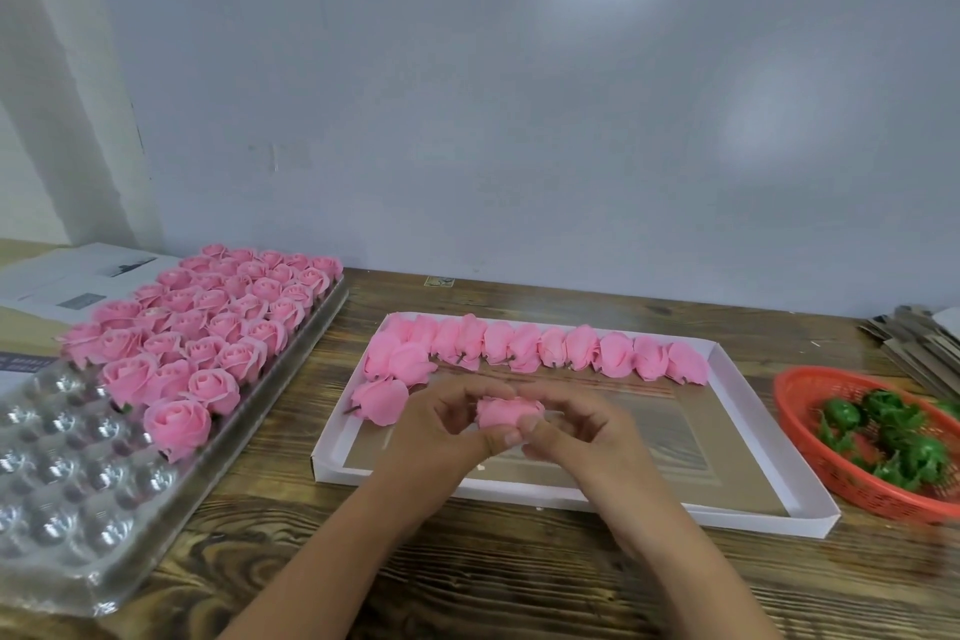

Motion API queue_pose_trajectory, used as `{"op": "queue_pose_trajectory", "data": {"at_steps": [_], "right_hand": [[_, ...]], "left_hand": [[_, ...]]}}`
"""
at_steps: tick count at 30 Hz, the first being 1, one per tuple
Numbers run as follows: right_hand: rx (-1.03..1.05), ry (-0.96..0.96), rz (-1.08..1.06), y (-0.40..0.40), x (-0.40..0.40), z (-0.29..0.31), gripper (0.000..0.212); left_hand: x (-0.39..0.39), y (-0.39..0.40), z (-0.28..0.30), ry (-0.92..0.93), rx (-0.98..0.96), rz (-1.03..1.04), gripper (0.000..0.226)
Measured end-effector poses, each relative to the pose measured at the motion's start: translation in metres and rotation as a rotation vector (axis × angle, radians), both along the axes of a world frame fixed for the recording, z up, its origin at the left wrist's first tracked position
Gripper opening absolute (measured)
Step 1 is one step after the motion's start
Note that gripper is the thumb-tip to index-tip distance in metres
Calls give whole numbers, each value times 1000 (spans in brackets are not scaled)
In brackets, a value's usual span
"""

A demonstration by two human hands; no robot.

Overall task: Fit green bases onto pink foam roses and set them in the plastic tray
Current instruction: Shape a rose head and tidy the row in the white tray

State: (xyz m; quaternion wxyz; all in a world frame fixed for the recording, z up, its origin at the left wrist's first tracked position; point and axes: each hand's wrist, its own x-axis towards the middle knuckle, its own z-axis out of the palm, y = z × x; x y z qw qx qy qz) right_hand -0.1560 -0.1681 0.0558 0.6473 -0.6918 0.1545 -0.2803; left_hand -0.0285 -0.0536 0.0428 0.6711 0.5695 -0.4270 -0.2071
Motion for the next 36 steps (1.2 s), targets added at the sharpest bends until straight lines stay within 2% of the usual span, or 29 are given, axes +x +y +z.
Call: {"op": "queue_pose_trajectory", "data": {"at_steps": [7, 13, 17, 24, 28, 36], "right_hand": [[166, 38, 2, -3, 1, -3, 16], [141, 43, 10, -5, 2, -6, 14], [63, 15, 68, -4, 0, -5, 22], [177, 45, -49, -6, 2, -7, 14], [181, 49, -38, -8, 1, -7, 15], [209, 21, 3, -8, 0, -7, 17]], "left_hand": [[2, -1, -6, -2, 35, -34, 30], [2, -1, -4, 37, 67, -24, 23], [1, 0, -3, 67, 85, -18, 21], [1, 2, -4, 32, 111, -81, 28], [1, 0, -7, 29, 108, -113, 36], [-2, 1, -4, -37, 22, -55, 21]]}}
